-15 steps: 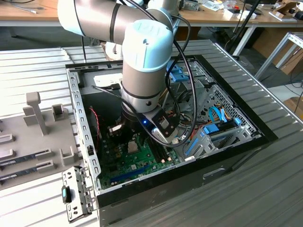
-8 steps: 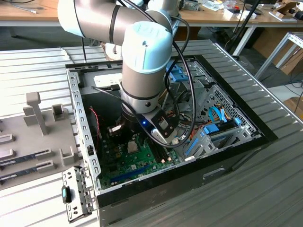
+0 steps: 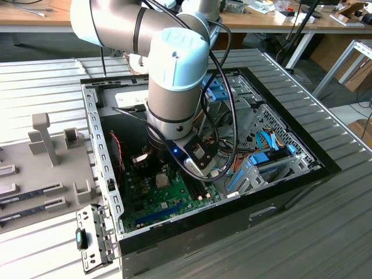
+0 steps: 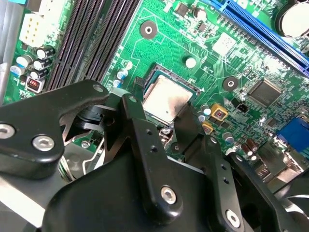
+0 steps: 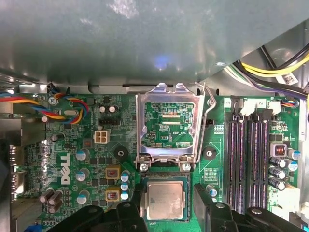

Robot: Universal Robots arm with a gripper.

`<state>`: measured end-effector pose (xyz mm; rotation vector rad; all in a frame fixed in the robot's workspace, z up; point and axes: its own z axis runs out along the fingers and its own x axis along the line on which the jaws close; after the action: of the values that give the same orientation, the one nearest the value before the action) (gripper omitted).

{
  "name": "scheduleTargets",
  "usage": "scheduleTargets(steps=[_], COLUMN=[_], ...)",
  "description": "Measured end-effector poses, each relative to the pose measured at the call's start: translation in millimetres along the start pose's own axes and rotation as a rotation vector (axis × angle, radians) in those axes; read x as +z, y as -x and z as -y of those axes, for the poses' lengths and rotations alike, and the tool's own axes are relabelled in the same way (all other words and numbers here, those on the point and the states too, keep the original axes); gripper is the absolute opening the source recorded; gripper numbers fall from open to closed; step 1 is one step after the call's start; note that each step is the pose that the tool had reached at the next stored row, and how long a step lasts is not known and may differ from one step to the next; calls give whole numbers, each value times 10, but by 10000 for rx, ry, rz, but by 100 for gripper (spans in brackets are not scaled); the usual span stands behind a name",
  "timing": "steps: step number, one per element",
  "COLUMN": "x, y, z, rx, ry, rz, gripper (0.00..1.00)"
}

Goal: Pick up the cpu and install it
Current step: 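Close the cpu cover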

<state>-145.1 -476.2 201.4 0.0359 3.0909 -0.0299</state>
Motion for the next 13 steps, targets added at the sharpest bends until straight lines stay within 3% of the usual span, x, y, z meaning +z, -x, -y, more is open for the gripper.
scheduleTargets(steps=[13], x=[-12], y=[75], z=[23], rx=[-25], ry=[2], rz=[-4], gripper=[53])
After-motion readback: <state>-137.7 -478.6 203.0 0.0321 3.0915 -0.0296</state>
